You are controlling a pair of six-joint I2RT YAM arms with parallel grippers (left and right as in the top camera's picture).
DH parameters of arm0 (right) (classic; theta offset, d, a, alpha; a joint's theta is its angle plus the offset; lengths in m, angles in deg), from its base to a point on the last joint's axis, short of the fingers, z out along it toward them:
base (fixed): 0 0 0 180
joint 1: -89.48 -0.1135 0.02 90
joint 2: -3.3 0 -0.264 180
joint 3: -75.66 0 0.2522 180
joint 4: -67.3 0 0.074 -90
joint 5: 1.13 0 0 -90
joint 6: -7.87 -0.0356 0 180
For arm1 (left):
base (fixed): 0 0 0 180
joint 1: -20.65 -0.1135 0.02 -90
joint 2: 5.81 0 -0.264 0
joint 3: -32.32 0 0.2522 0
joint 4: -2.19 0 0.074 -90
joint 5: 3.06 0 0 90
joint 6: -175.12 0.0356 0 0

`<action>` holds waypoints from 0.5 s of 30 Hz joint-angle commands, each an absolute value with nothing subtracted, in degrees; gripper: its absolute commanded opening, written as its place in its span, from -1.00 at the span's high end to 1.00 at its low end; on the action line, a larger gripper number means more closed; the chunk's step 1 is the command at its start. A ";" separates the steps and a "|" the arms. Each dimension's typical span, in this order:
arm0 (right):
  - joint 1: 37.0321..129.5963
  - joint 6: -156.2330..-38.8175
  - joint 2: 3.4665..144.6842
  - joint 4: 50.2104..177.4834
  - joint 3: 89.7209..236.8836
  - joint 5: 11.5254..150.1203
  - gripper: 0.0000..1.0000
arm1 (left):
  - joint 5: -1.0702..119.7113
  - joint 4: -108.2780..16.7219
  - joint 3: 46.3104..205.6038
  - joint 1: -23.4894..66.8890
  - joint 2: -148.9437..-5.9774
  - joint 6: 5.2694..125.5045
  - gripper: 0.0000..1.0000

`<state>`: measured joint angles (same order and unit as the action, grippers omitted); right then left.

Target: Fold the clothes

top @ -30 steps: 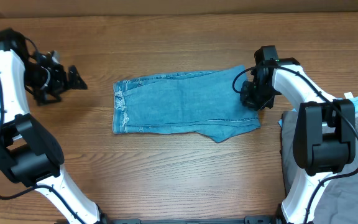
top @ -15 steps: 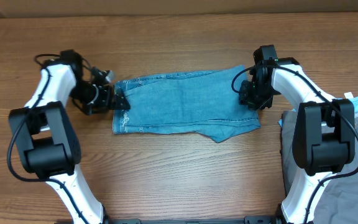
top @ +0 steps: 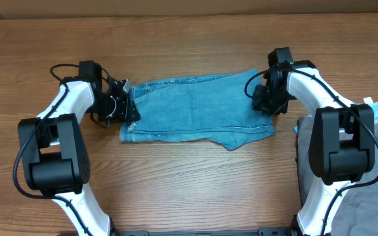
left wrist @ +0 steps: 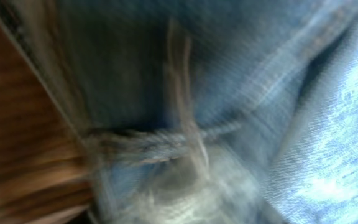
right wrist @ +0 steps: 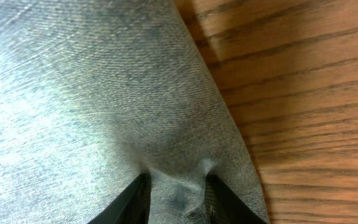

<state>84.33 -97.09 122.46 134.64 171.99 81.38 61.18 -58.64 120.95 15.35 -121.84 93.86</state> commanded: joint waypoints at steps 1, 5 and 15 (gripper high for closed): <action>84.35 -97.18 128.16 135.37 169.19 83.22 0.36 | 62.91 -60.41 118.24 16.36 -125.47 90.84 0.45; 84.35 -97.18 128.16 136.94 169.21 83.22 0.37 | 66.86 -63.51 119.14 14.83 -125.12 89.09 0.92; 84.35 -97.18 118.02 142.53 172.14 80.11 0.45 | 80.74 -85.55 138.37 6.39 -118.78 88.30 0.92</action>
